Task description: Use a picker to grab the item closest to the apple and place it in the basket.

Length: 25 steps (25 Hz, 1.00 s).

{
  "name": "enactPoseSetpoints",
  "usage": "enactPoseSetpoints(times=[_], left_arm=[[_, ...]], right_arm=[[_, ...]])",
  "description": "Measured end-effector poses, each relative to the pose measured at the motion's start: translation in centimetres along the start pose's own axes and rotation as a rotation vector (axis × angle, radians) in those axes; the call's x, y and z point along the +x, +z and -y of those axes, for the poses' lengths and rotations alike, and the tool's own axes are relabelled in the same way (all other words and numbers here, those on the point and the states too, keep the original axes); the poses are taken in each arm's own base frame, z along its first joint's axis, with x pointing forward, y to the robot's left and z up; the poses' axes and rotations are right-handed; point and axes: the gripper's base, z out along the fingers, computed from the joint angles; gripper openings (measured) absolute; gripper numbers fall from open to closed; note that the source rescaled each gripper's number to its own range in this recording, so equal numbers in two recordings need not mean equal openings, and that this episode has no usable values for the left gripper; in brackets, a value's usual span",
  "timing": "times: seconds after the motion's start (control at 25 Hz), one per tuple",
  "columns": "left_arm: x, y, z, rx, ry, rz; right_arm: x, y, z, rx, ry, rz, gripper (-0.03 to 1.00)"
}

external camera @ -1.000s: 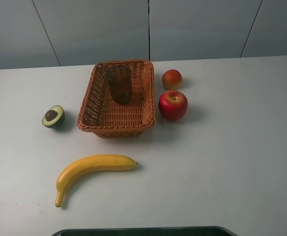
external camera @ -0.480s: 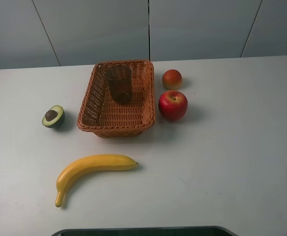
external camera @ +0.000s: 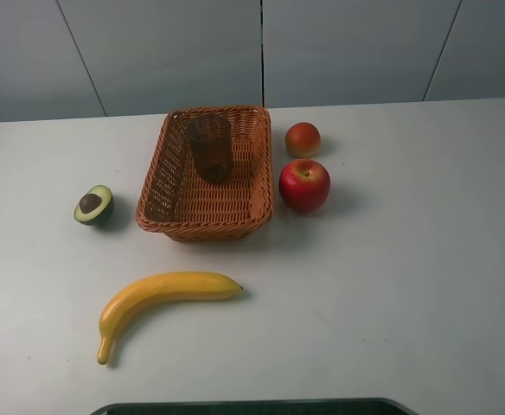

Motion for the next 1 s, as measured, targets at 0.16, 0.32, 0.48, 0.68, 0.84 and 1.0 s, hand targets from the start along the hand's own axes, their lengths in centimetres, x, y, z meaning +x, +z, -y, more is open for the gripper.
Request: enactPoseSetpoints(times=[0.16, 0.32, 0.48, 0.68, 0.84, 1.0], left_arm=[[0.0, 0.0, 0.0, 0.0, 0.0, 0.0], [0.0, 0.0, 0.0, 0.0, -0.004, 0.0], [0.0, 0.0, 0.0, 0.0, -0.004, 0.0], [0.0, 0.0, 0.0, 0.0, -0.004, 0.0], [0.0, 0.0, 0.0, 0.0, -0.004, 0.0], [0.0, 0.0, 0.0, 0.0, -0.004, 0.0]], right_arm=[[-0.02, 0.0, 0.0, 0.0, 0.0, 0.002, 1.0], [-0.03, 0.0, -0.07, -0.008, 0.004, 0.003, 1.0], [-0.02, -0.03, -0.15, -0.011, 0.012, 0.006, 1.0], [-0.04, 0.0, -0.18, 0.028, 0.035, 0.004, 1.0], [-0.06, 0.04, -0.22, 0.074, 0.06, 0.003, 1.0], [-0.07, 0.05, -0.24, 0.08, 0.066, 0.003, 1.0]])
